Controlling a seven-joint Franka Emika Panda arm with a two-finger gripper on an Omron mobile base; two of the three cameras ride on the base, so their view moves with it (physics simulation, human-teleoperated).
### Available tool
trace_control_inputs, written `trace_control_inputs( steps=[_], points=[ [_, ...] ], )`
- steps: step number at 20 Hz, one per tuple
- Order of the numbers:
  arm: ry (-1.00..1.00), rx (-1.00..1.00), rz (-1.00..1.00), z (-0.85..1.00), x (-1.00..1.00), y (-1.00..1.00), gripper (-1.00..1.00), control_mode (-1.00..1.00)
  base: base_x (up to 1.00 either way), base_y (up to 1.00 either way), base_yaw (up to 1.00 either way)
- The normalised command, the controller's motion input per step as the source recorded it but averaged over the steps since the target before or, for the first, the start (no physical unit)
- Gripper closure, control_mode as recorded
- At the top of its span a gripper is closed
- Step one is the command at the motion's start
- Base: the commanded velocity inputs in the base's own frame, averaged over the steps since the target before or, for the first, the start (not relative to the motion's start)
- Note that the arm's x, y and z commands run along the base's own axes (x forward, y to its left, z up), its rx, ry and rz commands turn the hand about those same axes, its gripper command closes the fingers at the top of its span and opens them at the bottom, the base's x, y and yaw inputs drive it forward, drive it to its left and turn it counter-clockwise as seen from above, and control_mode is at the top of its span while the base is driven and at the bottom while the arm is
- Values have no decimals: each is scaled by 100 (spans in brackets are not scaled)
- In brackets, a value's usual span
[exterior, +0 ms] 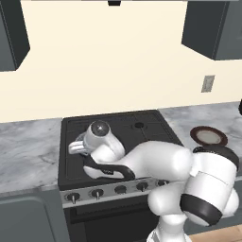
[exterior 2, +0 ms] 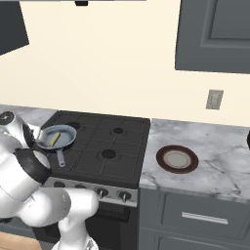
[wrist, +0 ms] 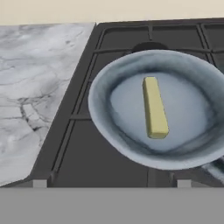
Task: Pick up the butter stick and place it in the pan. Then turn on the burner for the pan.
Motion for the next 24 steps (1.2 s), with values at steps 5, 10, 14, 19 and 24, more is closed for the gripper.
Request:
trace_control_inputs(
  steps=[5,10,14,19,24],
  points=[
    [-26,8,0,2,-44,20,-100,-100,0,0,0],
    [-27,5,0,0,-47,14,-100,-100,0,0,0],
    [-22,1,0,0,-48,13,-100,-100,0,0,0],
    [-17,0,0,0,-47,7,-100,-100,0,0,0],
    [-11,0,0,-5,-28,1,-100,-100,0,0,0]
  ],
)
